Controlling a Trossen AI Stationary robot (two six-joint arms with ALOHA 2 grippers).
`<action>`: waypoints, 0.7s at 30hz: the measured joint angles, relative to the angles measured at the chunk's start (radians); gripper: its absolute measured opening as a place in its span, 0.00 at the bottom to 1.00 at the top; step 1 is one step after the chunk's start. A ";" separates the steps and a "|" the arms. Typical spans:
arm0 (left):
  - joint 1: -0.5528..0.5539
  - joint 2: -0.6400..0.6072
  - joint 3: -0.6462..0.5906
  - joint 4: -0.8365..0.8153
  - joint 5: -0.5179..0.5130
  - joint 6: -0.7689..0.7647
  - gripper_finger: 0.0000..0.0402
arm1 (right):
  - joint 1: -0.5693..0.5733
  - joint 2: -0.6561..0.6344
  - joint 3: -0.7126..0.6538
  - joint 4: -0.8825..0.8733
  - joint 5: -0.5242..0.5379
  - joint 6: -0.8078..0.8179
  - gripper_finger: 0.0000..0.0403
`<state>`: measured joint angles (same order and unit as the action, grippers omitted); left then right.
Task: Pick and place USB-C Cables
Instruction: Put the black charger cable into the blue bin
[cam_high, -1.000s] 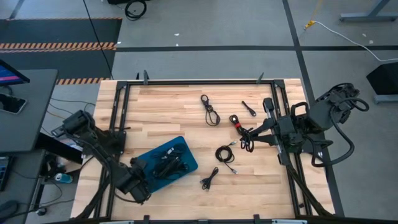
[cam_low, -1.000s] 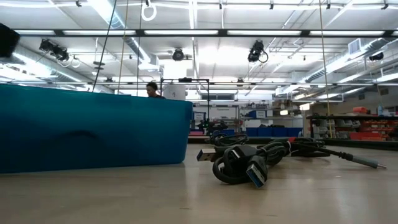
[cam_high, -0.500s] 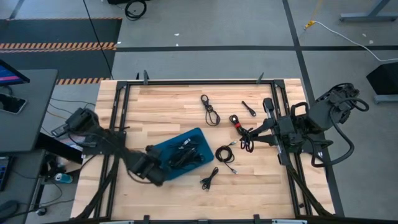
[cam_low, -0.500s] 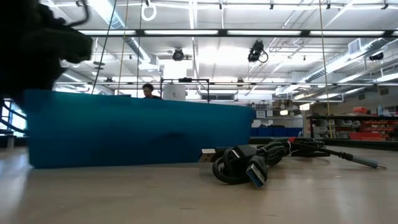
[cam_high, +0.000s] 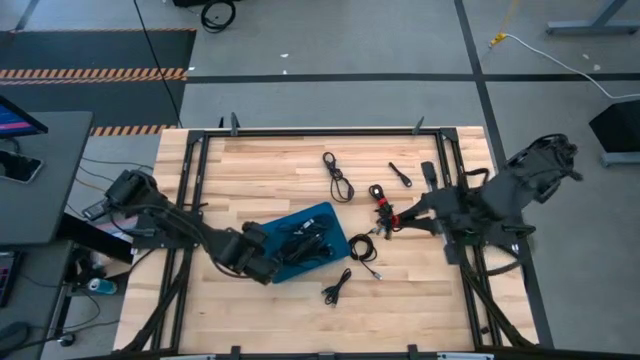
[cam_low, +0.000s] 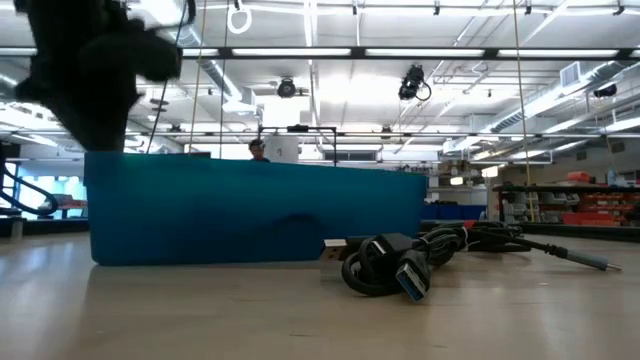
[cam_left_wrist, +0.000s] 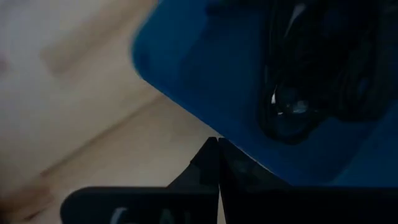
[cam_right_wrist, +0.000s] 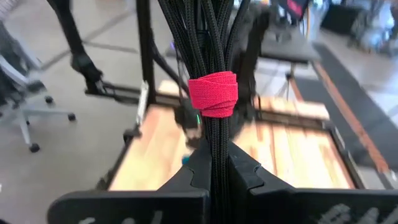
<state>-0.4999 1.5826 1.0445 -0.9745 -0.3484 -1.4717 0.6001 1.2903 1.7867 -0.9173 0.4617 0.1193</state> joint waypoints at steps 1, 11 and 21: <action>-0.004 -0.009 0.028 -0.047 -0.019 -0.001 0.00 | -0.008 0.001 -0.015 -0.016 0.000 0.021 0.04; -0.045 -0.033 0.506 -0.599 -0.389 -0.040 0.00 | -0.170 0.002 -0.326 0.121 -0.149 0.110 0.04; -0.066 -0.048 0.763 -0.596 -0.735 0.249 0.00 | -0.401 0.071 -0.596 0.507 -0.578 0.087 0.04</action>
<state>-0.5659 1.5351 1.8071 -1.5709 -1.0835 -1.2225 0.1994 1.3609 1.1904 -0.4100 -0.1163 0.2062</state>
